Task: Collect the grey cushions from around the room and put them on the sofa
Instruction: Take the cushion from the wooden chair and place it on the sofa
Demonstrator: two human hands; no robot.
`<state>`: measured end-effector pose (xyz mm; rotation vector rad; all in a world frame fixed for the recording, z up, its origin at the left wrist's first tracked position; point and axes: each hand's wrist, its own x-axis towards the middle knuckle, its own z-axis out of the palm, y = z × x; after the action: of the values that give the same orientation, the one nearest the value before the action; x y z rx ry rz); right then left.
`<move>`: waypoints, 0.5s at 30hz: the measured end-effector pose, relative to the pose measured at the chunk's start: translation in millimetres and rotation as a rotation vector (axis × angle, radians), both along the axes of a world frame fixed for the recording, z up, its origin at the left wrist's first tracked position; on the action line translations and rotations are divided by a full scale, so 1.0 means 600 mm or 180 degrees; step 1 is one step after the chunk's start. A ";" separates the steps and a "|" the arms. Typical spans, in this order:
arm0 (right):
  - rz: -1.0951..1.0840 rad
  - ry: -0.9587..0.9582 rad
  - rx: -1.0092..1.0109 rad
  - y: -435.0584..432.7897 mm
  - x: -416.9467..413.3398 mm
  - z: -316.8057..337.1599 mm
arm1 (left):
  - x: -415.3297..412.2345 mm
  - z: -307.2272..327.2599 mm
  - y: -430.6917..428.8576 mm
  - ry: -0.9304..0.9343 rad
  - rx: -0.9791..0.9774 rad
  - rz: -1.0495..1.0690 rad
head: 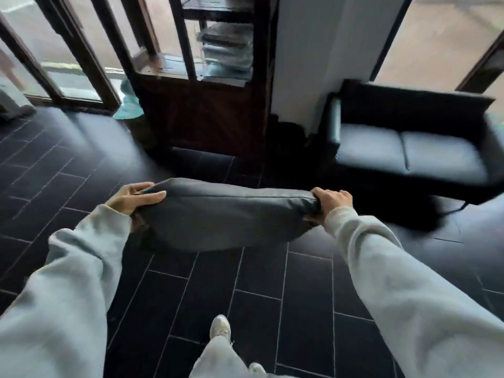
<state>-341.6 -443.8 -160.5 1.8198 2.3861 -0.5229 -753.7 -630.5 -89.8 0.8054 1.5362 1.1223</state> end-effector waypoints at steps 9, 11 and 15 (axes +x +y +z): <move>-0.0866 0.1831 -0.0288 0.183 0.263 0.145 | 0.137 -0.021 0.397 -0.0376 0.0302 0.0113; -0.1147 0.2155 -0.0243 0.231 0.321 0.180 | 0.183 -0.052 0.460 -0.0775 0.0156 -0.0259; -0.1537 0.2777 -0.0225 0.318 0.439 0.231 | 0.292 -0.118 0.591 -0.0383 0.0015 -0.1042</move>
<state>-78.2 -253.2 -22.0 2.4942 2.2223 -1.7282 -578.6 -275.6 -160.3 0.9365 1.2489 0.9150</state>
